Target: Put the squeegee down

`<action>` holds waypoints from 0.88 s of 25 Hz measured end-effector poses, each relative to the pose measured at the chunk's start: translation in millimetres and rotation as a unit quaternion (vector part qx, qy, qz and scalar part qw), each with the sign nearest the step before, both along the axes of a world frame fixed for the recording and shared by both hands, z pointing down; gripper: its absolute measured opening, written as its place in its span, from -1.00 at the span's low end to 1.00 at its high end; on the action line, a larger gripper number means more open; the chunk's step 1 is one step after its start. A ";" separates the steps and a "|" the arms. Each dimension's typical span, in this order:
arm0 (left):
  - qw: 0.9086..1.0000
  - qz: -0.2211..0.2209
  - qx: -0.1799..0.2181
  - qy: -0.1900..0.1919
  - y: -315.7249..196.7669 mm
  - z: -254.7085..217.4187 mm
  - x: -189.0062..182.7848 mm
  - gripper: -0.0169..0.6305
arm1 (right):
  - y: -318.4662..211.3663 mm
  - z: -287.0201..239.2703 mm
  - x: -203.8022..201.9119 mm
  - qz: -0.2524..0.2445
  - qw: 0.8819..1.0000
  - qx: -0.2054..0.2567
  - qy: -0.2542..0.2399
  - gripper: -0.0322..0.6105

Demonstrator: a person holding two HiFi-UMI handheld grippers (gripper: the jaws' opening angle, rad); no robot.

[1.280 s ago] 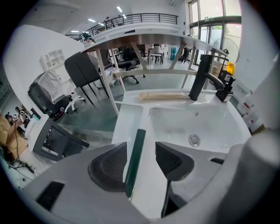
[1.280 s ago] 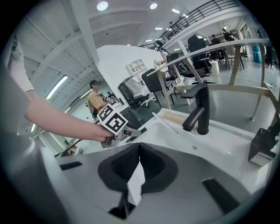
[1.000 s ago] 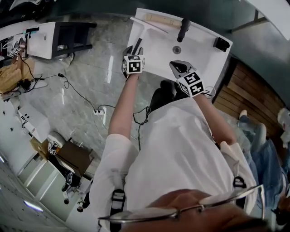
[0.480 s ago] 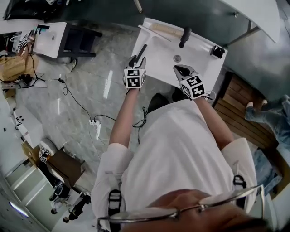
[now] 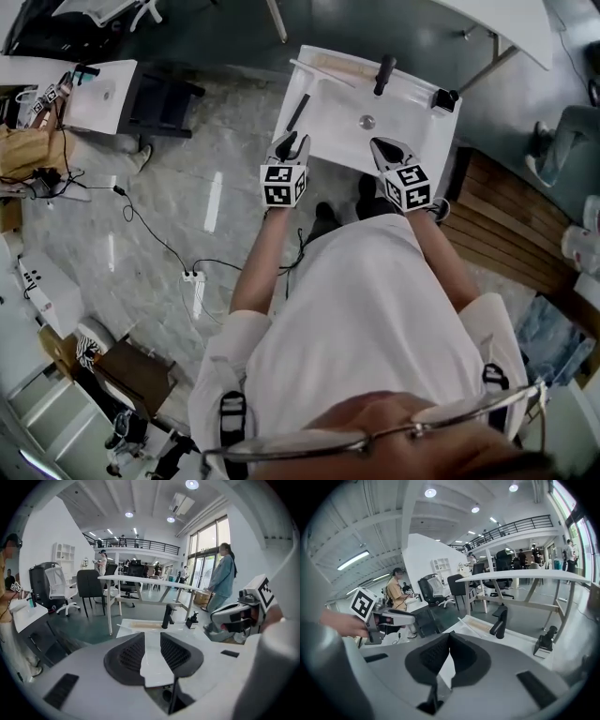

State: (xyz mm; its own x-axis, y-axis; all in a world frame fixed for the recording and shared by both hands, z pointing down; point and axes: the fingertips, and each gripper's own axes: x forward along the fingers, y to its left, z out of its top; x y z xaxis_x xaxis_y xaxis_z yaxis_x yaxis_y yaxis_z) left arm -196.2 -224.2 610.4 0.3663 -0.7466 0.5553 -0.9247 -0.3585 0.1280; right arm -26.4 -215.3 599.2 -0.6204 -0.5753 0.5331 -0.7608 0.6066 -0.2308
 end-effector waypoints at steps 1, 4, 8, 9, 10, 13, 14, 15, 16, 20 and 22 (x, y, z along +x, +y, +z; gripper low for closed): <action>1.000 0.004 0.004 0.006 4.6 -2.7 -1.8 -0.63 | 3.7 -2.6 0.9 0.010 1.000 0.003 0.003 -0.88; 1.000 0.020 0.014 0.019 20.1 -9.3 -6.3 -0.72 | 19.7 -5.4 3.4 0.037 0.999 0.009 0.015 -0.88; 0.998 0.039 0.025 0.030 42.4 -20.9 -15.1 -0.79 | 48.1 -15.9 -0.3 0.065 0.997 0.018 0.026 -0.88; 0.998 0.044 0.028 0.032 47.0 -22.6 -16.5 -0.80 | 54.6 -19.0 -1.5 0.070 0.997 0.021 0.028 -0.88; 0.998 0.049 0.029 0.033 51.5 -22.9 -17.9 -0.80 | 60.9 -21.4 -2.8 0.075 0.996 0.025 0.030 -0.88; 0.997 0.062 0.027 0.039 64.5 -21.2 -22.0 -0.87 | 79.2 -26.7 -7.8 0.080 0.995 0.036 0.039 -0.88; 0.997 0.067 0.027 0.042 68.4 -21.5 -22.3 -0.91 | 85.0 -28.2 -8.7 0.081 0.995 0.040 0.044 -0.88; 0.996 0.072 0.027 0.045 72.3 -22.2 -21.9 -0.93 | 90.6 -29.5 -8.6 0.082 0.994 0.045 0.047 -0.88; 0.996 0.077 0.026 0.047 76.1 -23.1 -21.0 -0.93 | 95.8 -30.7 -7.7 0.086 0.994 0.048 0.051 -0.88; 0.994 0.094 0.021 0.055 88.1 -26.8 -16.0 -0.93 | 110.5 -36.0 1.6 0.111 0.991 0.051 0.052 -0.88; 0.993 0.098 0.018 0.060 91.5 -25.6 -11.8 -0.93 | 113.6 -39.5 7.6 0.122 0.990 0.054 0.051 -0.88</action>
